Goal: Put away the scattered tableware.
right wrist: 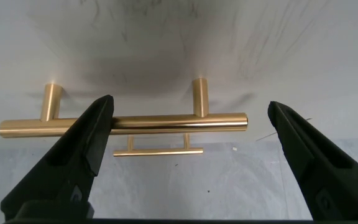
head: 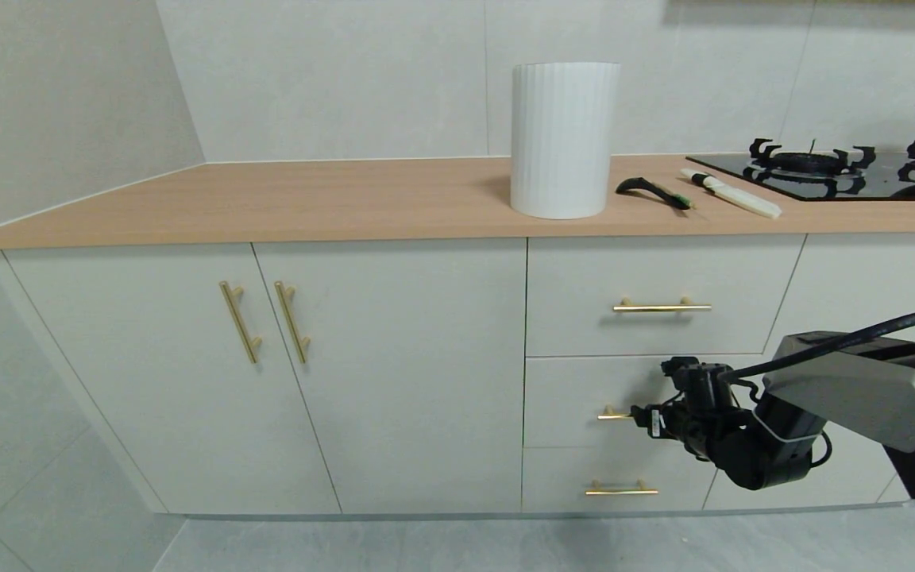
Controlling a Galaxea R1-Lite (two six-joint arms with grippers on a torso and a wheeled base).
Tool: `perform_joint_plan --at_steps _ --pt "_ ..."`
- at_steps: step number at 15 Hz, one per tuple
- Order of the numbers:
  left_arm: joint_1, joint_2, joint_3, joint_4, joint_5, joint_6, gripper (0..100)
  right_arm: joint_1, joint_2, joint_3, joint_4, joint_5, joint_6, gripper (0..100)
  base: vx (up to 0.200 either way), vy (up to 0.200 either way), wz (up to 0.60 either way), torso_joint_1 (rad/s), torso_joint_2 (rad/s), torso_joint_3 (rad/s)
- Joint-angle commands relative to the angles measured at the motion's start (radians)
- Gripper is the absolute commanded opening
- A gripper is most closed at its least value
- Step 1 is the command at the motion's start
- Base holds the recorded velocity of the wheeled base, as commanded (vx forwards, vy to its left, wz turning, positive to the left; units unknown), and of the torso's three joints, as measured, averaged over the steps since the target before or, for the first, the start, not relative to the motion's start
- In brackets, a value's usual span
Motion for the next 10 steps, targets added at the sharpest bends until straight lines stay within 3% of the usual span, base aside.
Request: perform_joint_plan --at_steps 1,10 --pt "0.0 0.001 0.0 0.0 0.001 0.0 100 0.001 -0.001 0.003 0.005 0.0 -0.001 100 0.0 0.0 0.0 0.0 0.0 0.0" --pt "0.0 0.001 0.0 0.0 0.001 0.0 100 0.001 -0.032 0.04 0.031 0.001 -0.001 100 0.0 0.0 0.0 0.0 0.0 0.0"
